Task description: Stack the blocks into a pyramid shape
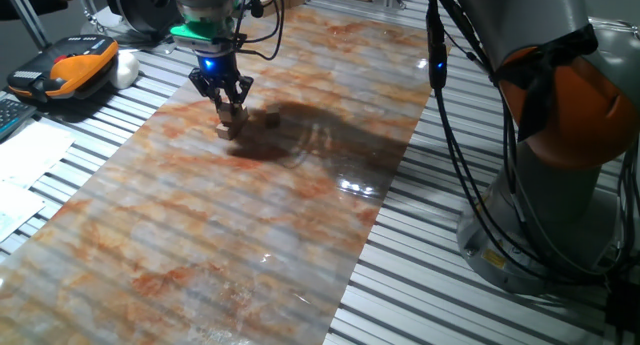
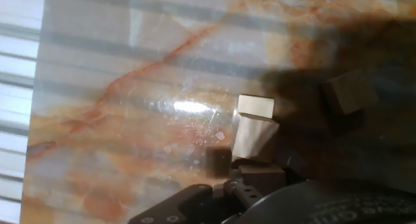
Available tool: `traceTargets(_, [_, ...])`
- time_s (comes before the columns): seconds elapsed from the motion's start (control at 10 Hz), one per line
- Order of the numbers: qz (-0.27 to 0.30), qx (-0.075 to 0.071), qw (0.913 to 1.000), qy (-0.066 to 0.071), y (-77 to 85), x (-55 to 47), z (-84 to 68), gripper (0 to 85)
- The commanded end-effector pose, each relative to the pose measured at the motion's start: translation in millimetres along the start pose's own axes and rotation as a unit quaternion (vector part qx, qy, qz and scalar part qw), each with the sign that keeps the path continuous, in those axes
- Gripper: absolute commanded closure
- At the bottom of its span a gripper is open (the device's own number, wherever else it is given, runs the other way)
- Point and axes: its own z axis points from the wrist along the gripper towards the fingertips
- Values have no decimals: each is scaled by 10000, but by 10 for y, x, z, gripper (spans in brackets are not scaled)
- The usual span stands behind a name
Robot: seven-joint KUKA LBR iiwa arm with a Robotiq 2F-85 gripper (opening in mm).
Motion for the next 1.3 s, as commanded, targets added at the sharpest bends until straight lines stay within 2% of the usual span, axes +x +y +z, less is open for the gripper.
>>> traceTargets(0.0, [103, 3, 9999, 13, 0, 3, 3, 850])
traceTargets(0.1, [303, 16, 9995, 34, 0, 8, 11, 850])
traceTargets(0.3, [529, 173, 9984, -70, -3, 29, 21, 850])
traceTargets(0.4, [537, 198, 9983, -91, -4, 29, 20, 850])
traceTargets(1.2, [474, 238, 9985, -143, 15, 3, -5, 850])
